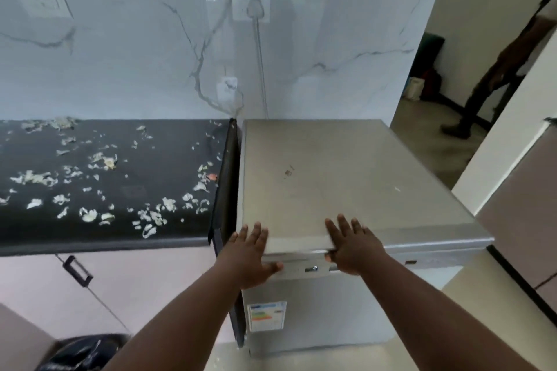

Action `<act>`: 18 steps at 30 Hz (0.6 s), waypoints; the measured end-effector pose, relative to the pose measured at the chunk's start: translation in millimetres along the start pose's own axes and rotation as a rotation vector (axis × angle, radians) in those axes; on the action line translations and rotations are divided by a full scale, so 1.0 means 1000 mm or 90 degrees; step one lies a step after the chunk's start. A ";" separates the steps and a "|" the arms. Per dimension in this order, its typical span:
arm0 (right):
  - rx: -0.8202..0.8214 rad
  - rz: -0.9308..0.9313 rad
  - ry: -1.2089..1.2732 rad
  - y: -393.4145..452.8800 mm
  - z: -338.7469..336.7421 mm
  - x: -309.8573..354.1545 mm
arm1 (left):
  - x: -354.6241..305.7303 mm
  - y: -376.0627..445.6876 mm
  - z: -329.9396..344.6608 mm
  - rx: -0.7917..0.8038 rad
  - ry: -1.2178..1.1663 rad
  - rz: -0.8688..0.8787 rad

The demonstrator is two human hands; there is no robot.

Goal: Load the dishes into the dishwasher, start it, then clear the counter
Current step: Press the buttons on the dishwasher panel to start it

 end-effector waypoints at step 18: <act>0.095 0.212 0.063 0.014 -0.035 0.064 | 0.180 -0.009 -0.047 -0.120 -0.047 -0.044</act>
Point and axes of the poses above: each hand's wrist, its own y-axis towards the middle knuckle, its own z-axis out of the palm, x = y × z, the point moved 8 cm from there along y, towards the middle knuckle, and after that the axes turned 11 degrees about -z, right-handed, at the moved point
